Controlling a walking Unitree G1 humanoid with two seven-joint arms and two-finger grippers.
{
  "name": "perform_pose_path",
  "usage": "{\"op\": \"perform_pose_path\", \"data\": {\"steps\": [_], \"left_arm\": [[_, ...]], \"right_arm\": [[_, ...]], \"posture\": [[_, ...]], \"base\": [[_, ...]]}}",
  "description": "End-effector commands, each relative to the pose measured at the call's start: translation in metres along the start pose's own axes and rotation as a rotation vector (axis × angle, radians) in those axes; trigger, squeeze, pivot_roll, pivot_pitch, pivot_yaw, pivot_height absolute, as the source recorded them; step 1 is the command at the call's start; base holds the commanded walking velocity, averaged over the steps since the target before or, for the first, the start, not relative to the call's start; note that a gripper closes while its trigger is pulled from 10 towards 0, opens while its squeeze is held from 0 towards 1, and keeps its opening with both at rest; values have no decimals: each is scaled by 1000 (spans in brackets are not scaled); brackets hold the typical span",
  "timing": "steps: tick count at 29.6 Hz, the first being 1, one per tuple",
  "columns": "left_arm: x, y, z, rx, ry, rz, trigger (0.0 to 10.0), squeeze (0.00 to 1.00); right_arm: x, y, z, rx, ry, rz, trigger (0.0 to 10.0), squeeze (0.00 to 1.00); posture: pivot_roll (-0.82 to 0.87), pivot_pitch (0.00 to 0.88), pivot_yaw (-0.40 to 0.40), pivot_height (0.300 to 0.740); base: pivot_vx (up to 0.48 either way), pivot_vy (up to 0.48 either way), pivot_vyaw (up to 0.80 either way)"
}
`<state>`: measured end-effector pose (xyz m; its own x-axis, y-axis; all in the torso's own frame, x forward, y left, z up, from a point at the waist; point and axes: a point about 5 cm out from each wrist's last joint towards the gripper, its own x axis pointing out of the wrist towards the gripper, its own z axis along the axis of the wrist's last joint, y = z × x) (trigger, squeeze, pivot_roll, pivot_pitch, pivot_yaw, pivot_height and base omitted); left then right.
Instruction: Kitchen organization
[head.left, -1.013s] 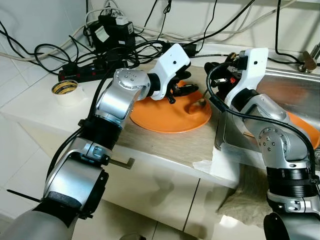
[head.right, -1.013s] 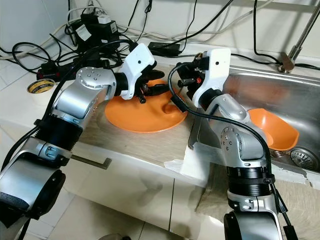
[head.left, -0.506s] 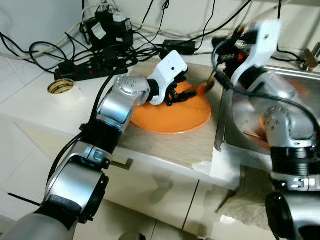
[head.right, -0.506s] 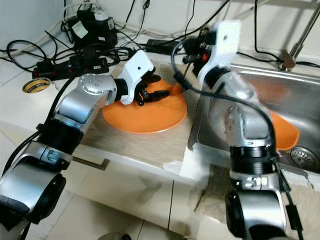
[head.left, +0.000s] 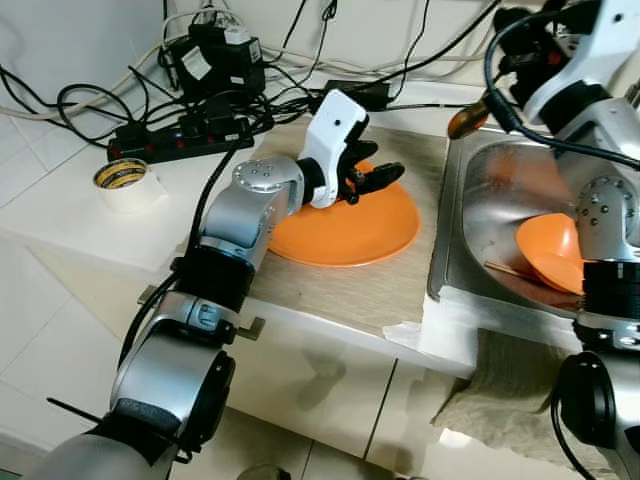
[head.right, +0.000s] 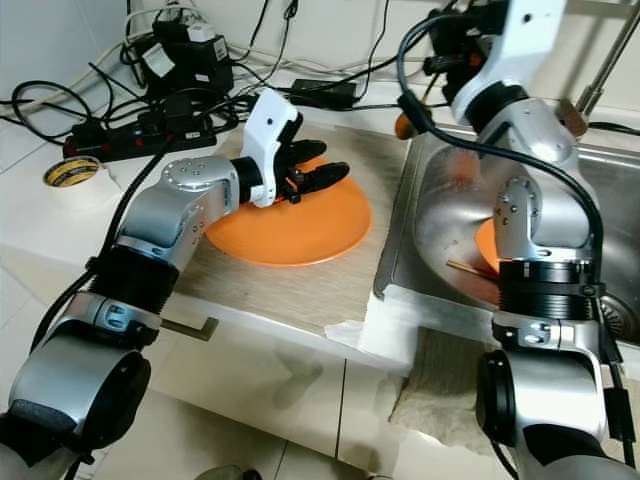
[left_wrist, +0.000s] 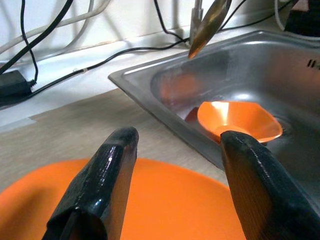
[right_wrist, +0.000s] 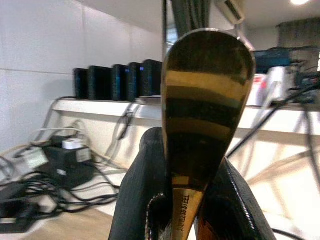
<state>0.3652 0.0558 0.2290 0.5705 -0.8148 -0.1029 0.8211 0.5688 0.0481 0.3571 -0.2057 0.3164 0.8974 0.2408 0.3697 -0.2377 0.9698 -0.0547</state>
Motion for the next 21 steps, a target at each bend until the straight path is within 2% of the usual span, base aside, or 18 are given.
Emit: {"op": "perform_pose_path", "data": {"steps": [1, 7, 11, 14, 18, 19, 21], "left_arm": [[-8, 4, 6, 8, -10, 5, 10000, 0], [-23, 5, 9, 15, -20, 7, 10000, 0], [-44, 10, 15, 0, -94, 109, 10000, 0], [-59, 7, 16, -12, -132, 162, 10000, 0], [-82, -6, 20, -26, -154, 115, 10000, 0], [-82, -6, 20, -26, -154, 115, 10000, 0], [-98, -22, 21, -30, -124, -10, 10000, 0]], "right_arm": [[1, -6, 11, -29, -36, -10, 10000, 0], [-2, -24, 21, -101, -53, -52, 10000, 0], [-8, -41, 23, -159, -47, -105, 10000, 0], [-14, -50, 19, -198, -30, -125, 10000, 0], [-22, -63, 10, -230, 3, -159, 10000, 0], [-22, -63, 10, -230, 3, -159, 10000, 0], [-25, -72, 1, -251, 26, -178, 10000, 0]], "posture": [[-123, 0, 62, 740], [-126, 0, 64, 740], [-121, 0, 68, 740], [-109, 0, 67, 740], [-80, 0, 64, 740], [-80, 0, 64, 740], [-58, 0, 62, 740]], "base": [[0, 0, 0], [0, 0, 0], [0, 0, 0], [0, 0, 0], [0, 0, 0], [0, 0, 0], [0, 0, 0]]}}
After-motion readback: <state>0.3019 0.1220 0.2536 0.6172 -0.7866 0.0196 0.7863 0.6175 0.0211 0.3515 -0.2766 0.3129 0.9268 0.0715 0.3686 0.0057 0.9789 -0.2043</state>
